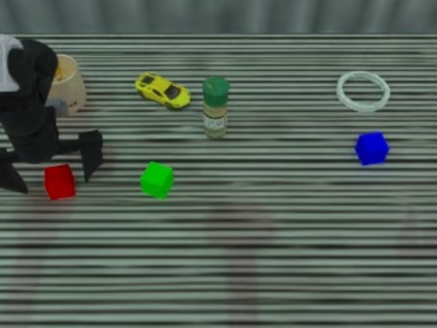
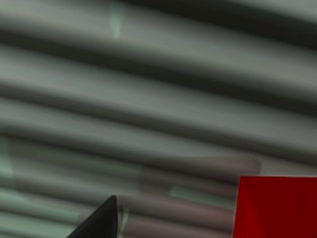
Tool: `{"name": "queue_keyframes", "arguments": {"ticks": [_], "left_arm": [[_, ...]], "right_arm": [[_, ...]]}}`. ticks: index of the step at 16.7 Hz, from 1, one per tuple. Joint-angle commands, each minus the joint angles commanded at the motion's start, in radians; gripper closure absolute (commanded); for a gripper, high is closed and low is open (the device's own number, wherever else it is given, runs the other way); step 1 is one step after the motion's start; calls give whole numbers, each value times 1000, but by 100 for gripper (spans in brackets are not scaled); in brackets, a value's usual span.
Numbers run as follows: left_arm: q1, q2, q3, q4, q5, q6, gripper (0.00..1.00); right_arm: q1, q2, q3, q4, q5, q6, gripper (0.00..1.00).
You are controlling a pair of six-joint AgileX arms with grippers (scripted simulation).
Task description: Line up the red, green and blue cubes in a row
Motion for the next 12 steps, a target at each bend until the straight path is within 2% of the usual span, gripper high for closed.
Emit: {"name": "queue_keyframes", "arguments": {"ticks": [10, 12], "left_arm": [[0, 0, 0, 0, 0, 0, 98], [0, 0, 0, 0, 0, 0, 100]], "right_arm": [[0, 0, 0, 0, 0, 0, 0], [0, 0, 0, 0, 0, 0, 0]]}}
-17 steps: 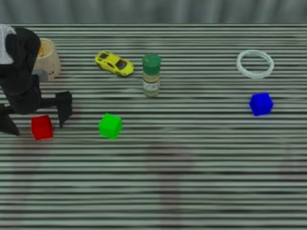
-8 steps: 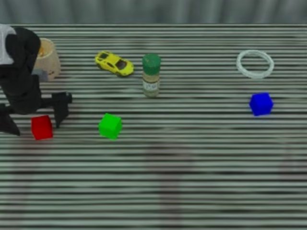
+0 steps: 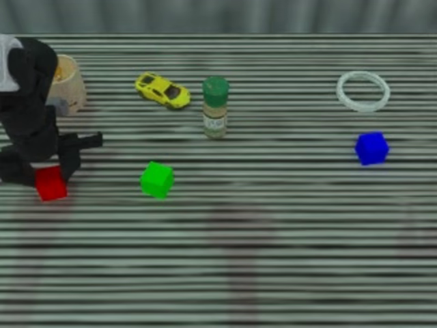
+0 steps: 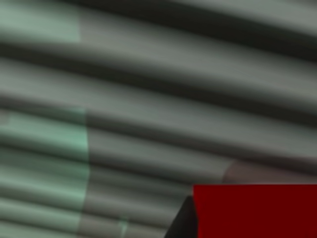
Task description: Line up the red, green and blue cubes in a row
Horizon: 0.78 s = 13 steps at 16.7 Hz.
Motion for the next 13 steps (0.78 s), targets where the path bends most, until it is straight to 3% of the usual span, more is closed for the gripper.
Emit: {"name": "queue_keyframes", "arguments": {"ticks": [8, 13], "left_arm": [[2, -42, 15, -21, -10, 7, 100], [14, -100, 99, -175, -11, 4, 100]], "right_arm": [[0, 0, 0, 0, 0, 0, 0], [0, 0, 0, 0, 0, 0, 0]]}}
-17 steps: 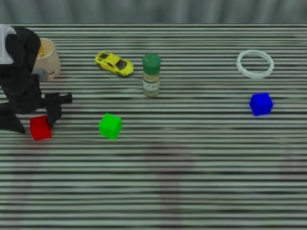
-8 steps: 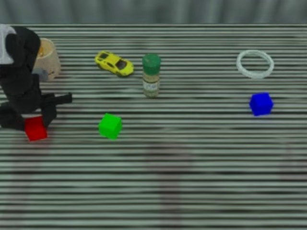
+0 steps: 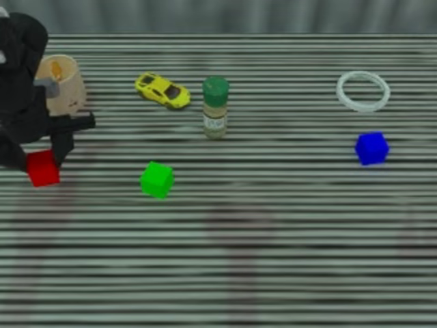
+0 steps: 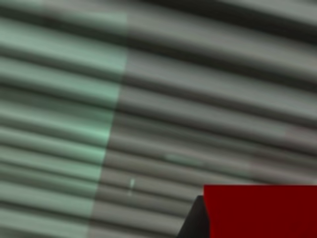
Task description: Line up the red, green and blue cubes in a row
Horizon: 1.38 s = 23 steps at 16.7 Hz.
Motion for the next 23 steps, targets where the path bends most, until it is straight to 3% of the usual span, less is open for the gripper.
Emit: {"name": "queue_keyframes", "arguments": {"ticks": [6, 10, 13, 19, 23], "left_arm": [[7, -44, 49, -82, 0, 0, 100], [-38, -42, 48, -86, -2, -24, 100], [-162, -56, 43, -100, -6, -103, 100], [-497, -106, 15, -131, -15, -298, 100], [-570, -129, 5, -133, -18, -350, 100]], "right_arm": [[0, 0, 0, 0, 0, 0, 0], [0, 0, 0, 0, 0, 0, 0], [0, 0, 0, 0, 0, 0, 0], [0, 0, 0, 0, 0, 0, 0], [0, 0, 0, 0, 0, 0, 0]]}}
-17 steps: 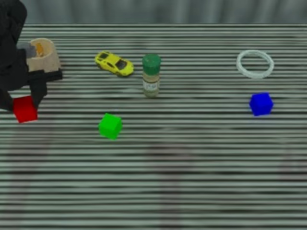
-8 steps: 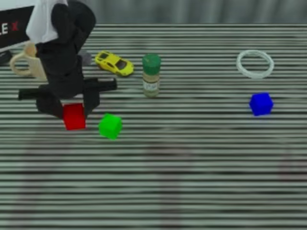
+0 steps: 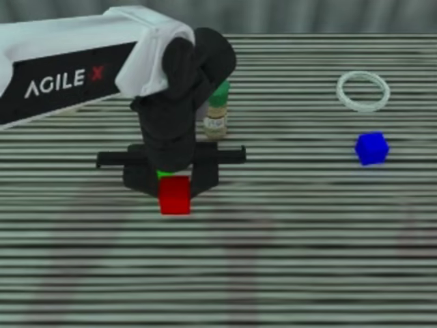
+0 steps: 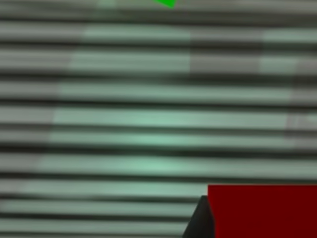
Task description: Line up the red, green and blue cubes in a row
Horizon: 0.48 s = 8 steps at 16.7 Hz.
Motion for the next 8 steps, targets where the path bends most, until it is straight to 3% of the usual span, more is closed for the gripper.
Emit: {"name": "queue_keyframes", "arguments": {"ticks": [5, 8], "left_arm": [[2, 10, -11, 18, 1, 4, 100], [3, 41, -76, 120, 1, 3, 100]], "right_arm": [[0, 0, 0, 0, 0, 0, 0], [0, 0, 0, 0, 0, 0, 0]]}}
